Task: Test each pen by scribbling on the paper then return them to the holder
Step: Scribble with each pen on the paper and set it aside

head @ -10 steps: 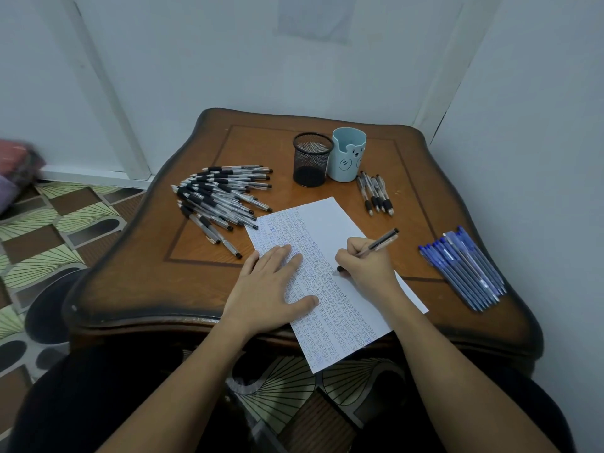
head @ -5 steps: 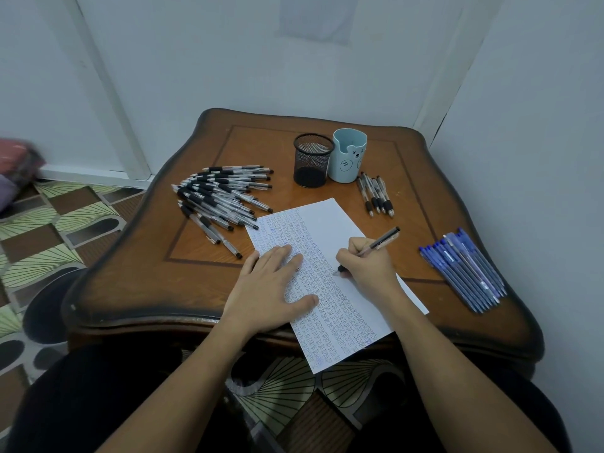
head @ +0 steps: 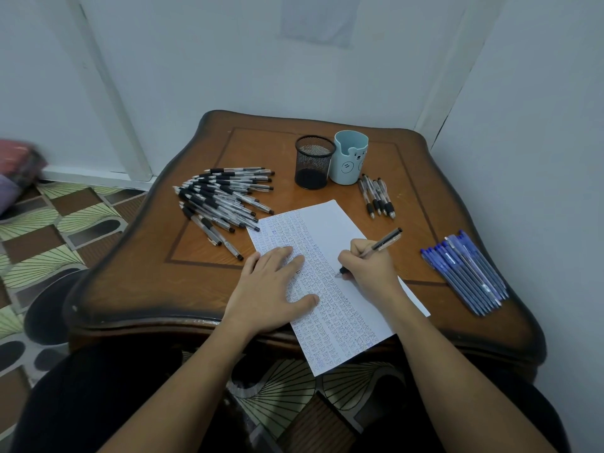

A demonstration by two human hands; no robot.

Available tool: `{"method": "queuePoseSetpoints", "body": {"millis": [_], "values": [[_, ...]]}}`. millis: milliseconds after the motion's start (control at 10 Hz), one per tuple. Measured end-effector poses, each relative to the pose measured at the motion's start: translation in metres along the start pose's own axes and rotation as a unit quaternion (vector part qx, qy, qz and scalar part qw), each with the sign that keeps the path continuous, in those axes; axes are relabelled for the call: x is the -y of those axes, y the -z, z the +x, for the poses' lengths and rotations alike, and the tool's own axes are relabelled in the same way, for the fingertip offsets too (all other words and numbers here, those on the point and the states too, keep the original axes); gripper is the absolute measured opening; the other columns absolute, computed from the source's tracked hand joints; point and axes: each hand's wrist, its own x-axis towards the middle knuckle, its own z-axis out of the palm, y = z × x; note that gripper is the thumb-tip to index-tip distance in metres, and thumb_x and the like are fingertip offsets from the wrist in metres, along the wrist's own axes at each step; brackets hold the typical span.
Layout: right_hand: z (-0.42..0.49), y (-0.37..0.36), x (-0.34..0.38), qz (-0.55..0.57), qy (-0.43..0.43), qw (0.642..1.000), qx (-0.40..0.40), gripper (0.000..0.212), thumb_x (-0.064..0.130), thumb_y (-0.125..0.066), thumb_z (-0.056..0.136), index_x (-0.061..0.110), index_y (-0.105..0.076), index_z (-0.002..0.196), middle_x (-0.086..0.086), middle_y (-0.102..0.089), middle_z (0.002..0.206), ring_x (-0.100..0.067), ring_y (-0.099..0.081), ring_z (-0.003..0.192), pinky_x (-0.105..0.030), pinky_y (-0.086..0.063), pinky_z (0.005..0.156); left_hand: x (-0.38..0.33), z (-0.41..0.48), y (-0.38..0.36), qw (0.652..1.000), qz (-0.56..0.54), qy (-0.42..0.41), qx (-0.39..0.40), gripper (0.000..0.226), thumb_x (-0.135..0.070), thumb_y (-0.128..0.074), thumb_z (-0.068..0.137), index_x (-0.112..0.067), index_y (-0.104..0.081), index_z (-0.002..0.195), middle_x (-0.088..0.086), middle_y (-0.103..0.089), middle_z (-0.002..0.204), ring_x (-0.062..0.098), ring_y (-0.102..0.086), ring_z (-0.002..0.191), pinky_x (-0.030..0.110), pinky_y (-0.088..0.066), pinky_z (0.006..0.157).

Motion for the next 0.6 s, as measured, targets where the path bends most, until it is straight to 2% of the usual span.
{"method": "queuePoseSetpoints", "body": {"millis": [100, 200, 300, 400, 500, 600], "values": [[0.0007, -0.0001, 0.0004, 0.002, -0.003, 1.0, -0.004, 0.041, -0.003, -0.063, 0.084, 0.01, -0.036, 0.056, -0.001, -0.031, 0.055, -0.007, -0.045, 0.045, -0.032, -0.048, 0.054, 0.0002, -0.0001, -0.0005, 1.0, -0.003, 0.0, -0.001, 0.094, -0.082, -0.016, 0.071, -0.032, -0.026, 0.151, -0.008, -0.016, 0.159, 0.007, -0.007, 0.144, 0.036, 0.007, 0.117], [0.0001, -0.0009, 0.0014, 0.005, 0.002, 1.0, -0.003, 0.042, -0.002, -0.064, 0.085, 0.01, -0.037, 0.055, -0.001, -0.032, 0.054, -0.01, -0.047, 0.046, -0.032, -0.049, 0.054, 0.0, 0.0005, -0.0004, 1.0, -0.004, 0.0, -0.002, 0.094, -0.082, -0.015, 0.071, -0.032, -0.026, 0.151, -0.008, -0.016, 0.159, 0.007, -0.007, 0.144, 0.036, 0.008, 0.117], [-0.0015, -0.0014, 0.0024, -0.001, 0.003, 1.0, 0.003, 0.05, -0.002, -0.065, 0.082, 0.019, -0.033, 0.05, -0.001, -0.031, 0.054, -0.017, -0.046, 0.051, -0.033, -0.051, 0.056, 0.0004, 0.0002, -0.0007, 1.0, -0.004, 0.001, 0.0, 0.095, -0.082, -0.015, 0.07, -0.032, -0.025, 0.151, -0.009, -0.016, 0.159, 0.007, -0.006, 0.144, 0.036, 0.008, 0.117], [-0.0014, -0.0016, 0.0029, -0.014, 0.006, 1.0, -0.005, 0.047, -0.001, -0.064, 0.082, 0.018, -0.033, 0.051, -0.005, -0.03, 0.056, -0.016, -0.044, 0.051, -0.032, -0.049, 0.056, 0.0014, 0.0001, -0.0014, 1.0, -0.002, 0.001, 0.001, 0.094, -0.082, -0.016, 0.071, -0.033, -0.025, 0.151, -0.008, -0.015, 0.159, 0.007, -0.005, 0.144, 0.036, 0.007, 0.117], [0.0009, 0.0006, 0.0038, -0.002, -0.002, 1.0, -0.015, 0.053, -0.005, -0.062, 0.085, 0.022, -0.036, 0.048, 0.004, -0.034, 0.051, -0.011, -0.046, 0.047, -0.026, -0.046, 0.05, 0.0014, 0.0003, -0.0014, 1.0, -0.004, 0.0, 0.001, 0.094, -0.082, -0.016, 0.071, -0.032, -0.025, 0.151, -0.008, -0.015, 0.159, 0.007, -0.006, 0.144, 0.036, 0.007, 0.118], [0.0015, 0.0011, 0.0051, 0.007, -0.009, 1.0, -0.015, 0.05, -0.007, -0.061, 0.086, 0.019, -0.038, 0.05, 0.006, -0.037, 0.048, -0.01, -0.052, 0.045, -0.024, -0.045, 0.046, 0.0019, 0.0005, -0.001, 1.0, -0.005, -0.001, 0.0, 0.094, -0.082, -0.016, 0.071, -0.032, -0.025, 0.151, -0.008, -0.016, 0.159, 0.007, -0.006, 0.144, 0.037, 0.007, 0.117]]}}
